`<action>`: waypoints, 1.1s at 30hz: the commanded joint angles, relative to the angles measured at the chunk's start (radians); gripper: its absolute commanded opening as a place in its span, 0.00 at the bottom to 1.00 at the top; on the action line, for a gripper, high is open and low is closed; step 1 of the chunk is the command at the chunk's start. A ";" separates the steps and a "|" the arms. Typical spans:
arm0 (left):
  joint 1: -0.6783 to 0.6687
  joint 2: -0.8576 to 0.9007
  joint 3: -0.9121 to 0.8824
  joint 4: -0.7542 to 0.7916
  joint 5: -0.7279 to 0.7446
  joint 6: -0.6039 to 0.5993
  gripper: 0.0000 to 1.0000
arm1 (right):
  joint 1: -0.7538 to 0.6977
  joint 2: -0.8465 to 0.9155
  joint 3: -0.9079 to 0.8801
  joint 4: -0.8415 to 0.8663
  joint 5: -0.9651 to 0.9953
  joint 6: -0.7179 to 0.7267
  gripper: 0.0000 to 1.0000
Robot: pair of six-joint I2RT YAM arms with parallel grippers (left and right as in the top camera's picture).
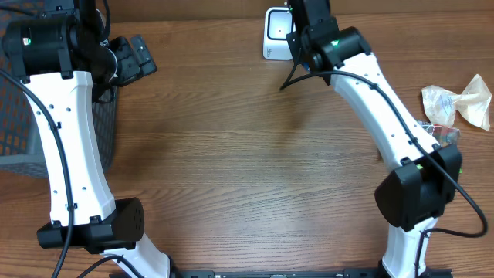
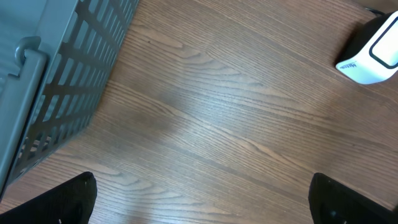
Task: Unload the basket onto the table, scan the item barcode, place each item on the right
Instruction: 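Hold the Oreo bar in front of the white scanner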
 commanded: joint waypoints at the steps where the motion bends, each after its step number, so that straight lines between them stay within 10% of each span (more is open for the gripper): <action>1: -0.001 -0.028 0.007 -0.002 0.001 0.008 1.00 | 0.034 0.051 0.067 -0.005 0.122 -0.046 0.03; 33: -0.001 -0.028 0.007 -0.002 0.001 0.009 1.00 | 0.026 0.427 0.248 0.326 0.319 -0.532 0.04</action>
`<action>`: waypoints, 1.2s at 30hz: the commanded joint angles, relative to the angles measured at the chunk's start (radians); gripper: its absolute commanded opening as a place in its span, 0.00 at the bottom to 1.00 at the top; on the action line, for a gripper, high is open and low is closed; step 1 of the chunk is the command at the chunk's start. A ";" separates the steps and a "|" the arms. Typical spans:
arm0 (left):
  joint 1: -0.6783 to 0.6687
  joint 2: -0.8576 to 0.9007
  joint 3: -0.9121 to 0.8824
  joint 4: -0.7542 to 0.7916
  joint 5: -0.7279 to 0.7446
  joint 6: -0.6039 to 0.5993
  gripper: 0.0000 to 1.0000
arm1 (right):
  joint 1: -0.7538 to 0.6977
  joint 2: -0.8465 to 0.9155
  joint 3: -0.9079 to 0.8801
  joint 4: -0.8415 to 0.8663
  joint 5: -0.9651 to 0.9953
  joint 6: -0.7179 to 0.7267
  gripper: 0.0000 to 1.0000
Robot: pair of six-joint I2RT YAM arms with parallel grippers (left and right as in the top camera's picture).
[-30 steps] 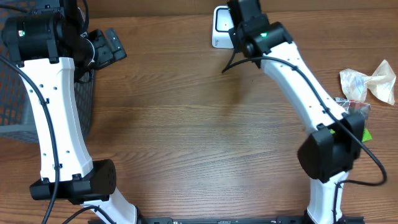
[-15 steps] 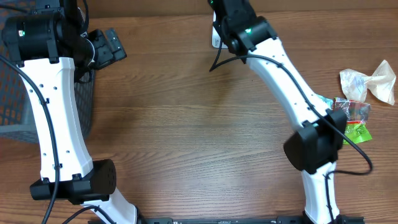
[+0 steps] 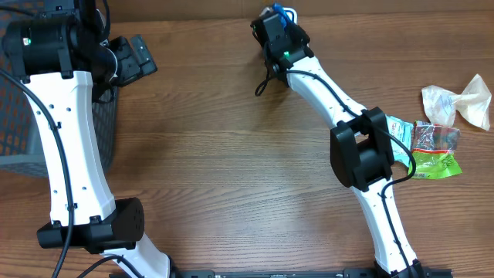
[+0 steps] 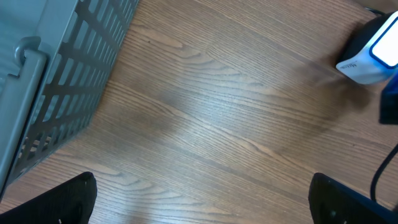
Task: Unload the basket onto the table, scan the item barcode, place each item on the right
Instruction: 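Hold the Oreo bar in front of the white scanner, then carry the Oreo bar right and drop it onto the item pile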
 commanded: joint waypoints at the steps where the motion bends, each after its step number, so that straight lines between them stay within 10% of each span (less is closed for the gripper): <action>1: -0.001 -0.028 0.007 -0.002 0.001 0.009 1.00 | -0.010 -0.034 0.021 0.021 0.035 -0.076 0.04; 27: -0.001 -0.028 0.007 -0.002 0.001 0.009 1.00 | -0.053 -0.034 0.014 0.079 -0.009 -0.159 0.04; 36: -0.001 -0.028 0.007 -0.002 0.001 0.009 1.00 | -0.029 -0.197 0.015 -0.197 -0.282 0.291 0.04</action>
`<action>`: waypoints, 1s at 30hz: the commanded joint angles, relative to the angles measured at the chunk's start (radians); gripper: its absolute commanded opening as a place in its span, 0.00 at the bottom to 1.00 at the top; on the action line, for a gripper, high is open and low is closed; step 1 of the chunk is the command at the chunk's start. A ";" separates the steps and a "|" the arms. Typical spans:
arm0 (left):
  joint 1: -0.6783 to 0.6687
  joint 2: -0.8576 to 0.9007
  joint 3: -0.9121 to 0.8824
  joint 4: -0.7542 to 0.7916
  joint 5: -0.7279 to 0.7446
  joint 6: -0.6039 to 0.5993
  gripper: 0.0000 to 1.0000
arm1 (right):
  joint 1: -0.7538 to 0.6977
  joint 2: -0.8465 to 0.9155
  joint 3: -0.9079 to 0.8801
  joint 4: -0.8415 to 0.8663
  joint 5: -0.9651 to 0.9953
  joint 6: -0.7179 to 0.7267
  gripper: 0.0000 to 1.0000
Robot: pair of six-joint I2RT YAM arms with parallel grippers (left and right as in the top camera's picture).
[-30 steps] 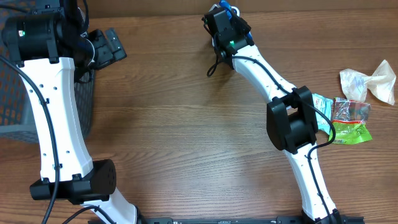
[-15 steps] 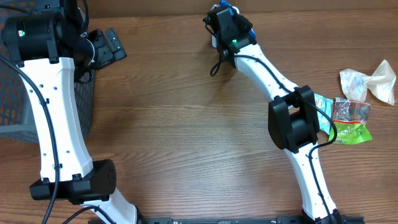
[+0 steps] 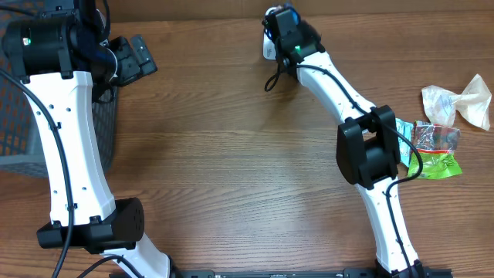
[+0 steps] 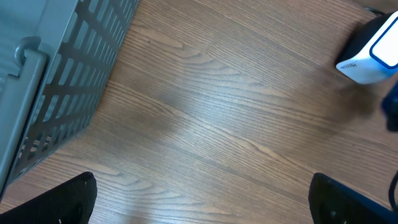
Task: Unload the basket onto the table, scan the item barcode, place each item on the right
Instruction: 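Carry the Oreo bar right and drop it onto the item pile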
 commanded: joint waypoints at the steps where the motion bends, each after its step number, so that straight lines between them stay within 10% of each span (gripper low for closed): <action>1: -0.001 -0.028 0.007 -0.002 0.001 0.009 1.00 | 0.001 -0.211 0.017 -0.074 -0.247 0.235 0.04; 14: -0.001 -0.028 0.007 -0.002 0.001 0.009 1.00 | -0.285 -0.639 0.017 -0.588 -0.492 0.614 0.04; 30: -0.001 -0.028 0.007 -0.002 0.001 0.008 1.00 | -0.754 -0.663 -0.291 -0.845 -0.496 0.452 0.04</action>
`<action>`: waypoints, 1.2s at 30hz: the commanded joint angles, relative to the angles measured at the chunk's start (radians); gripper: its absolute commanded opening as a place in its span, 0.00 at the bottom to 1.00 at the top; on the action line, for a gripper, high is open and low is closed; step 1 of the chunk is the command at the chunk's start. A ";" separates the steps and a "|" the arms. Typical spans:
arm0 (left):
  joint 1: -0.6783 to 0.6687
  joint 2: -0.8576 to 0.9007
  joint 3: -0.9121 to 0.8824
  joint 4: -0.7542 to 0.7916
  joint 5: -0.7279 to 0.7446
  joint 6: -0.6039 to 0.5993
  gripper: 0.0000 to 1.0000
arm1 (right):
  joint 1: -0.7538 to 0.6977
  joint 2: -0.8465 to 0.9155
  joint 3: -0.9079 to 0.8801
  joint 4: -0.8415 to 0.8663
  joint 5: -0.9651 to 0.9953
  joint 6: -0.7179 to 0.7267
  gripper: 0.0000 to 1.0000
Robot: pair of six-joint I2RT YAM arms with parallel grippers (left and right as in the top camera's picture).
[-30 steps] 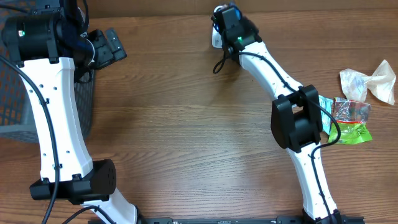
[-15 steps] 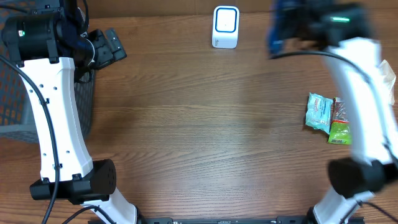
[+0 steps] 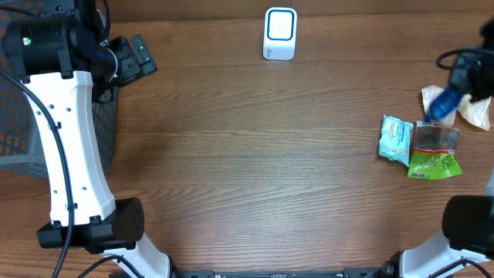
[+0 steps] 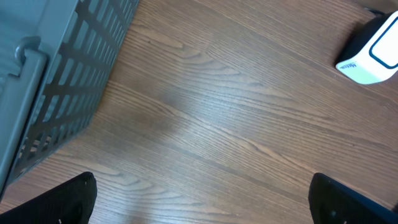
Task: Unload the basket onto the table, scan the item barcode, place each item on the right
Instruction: 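Carry the Oreo bar right and drop it onto the item pile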
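Observation:
The white barcode scanner [image 3: 279, 33] stands at the back centre of the table, and the left wrist view catches it [image 4: 373, 53] at its top right corner. My right gripper [image 3: 454, 91] is at the far right edge, blurred, shut on a small blue item [image 3: 441, 105] that hangs just above the crumpled bag [image 3: 463, 102]. My left gripper [image 3: 133, 57] is up at the back left beside the basket. Its fingers [image 4: 74, 198] are spread wide over bare wood, holding nothing.
A grey slatted basket [image 3: 19, 116] fills the left edge and also shows in the left wrist view [image 4: 59, 81]. On the right lie a pale teal packet [image 3: 396, 139], a red-and-clear packet [image 3: 434, 137] and a green packet [image 3: 434, 164].
My right gripper has moved from the scanner at the back centre to the far right edge, over the packets, the blue item still in it. The scanner now shows whole. The left arm has not moved.
First my right gripper was right by the scanner, hiding part of it. At the two following moments it stayed there with a blue item showing at the scanner's face. Now it holds that item at the far right. My left gripper stayed open and still throughout.

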 commanded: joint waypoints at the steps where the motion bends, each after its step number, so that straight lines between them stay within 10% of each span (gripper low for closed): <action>1: -0.001 -0.028 0.007 -0.002 0.001 0.009 1.00 | -0.044 0.005 -0.148 0.049 -0.008 -0.085 0.04; 8: -0.001 -0.028 0.007 -0.002 0.001 0.009 1.00 | -0.065 0.005 -0.459 0.333 -0.011 -0.126 0.05; 17: -0.001 -0.028 0.007 -0.002 0.001 0.008 1.00 | -0.065 0.005 -0.480 0.412 -0.039 -0.126 0.35; 36: -0.001 -0.028 0.007 -0.002 0.001 0.009 1.00 | -0.065 -0.229 0.044 0.082 -0.446 -0.127 0.81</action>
